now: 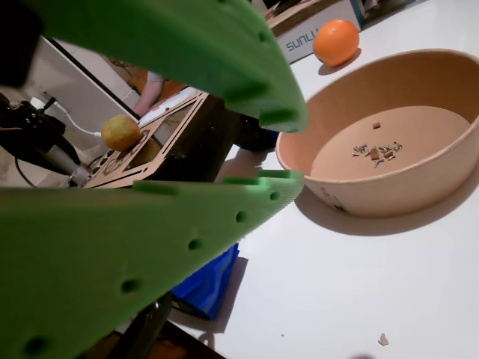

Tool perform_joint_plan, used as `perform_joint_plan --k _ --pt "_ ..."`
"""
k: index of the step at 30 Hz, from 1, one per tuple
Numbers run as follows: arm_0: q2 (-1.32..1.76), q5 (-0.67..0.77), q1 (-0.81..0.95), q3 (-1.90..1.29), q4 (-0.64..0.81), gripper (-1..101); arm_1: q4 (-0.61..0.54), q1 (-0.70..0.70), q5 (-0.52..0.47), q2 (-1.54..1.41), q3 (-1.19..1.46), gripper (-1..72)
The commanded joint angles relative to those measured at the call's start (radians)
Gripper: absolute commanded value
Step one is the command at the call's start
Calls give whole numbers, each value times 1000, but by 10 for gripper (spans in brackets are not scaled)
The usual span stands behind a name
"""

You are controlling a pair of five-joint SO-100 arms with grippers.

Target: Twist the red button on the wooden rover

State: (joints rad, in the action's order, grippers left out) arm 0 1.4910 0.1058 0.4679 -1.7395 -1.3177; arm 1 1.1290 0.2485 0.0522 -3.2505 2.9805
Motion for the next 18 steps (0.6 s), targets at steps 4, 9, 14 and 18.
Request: perform_joint_plan --k 4,9,14,18 --pt "-2 8 34 46 0 141 -5 -8 6 0 -3 33" --pt "-17 2 35 46 3 154 -5 -8 6 0 -3 33" --pt "-29 -3 37 46 5 163 -5 -8 6 0 -3 33" --pt "-44 3 38 46 5 163 -5 -8 6 0 -3 33"
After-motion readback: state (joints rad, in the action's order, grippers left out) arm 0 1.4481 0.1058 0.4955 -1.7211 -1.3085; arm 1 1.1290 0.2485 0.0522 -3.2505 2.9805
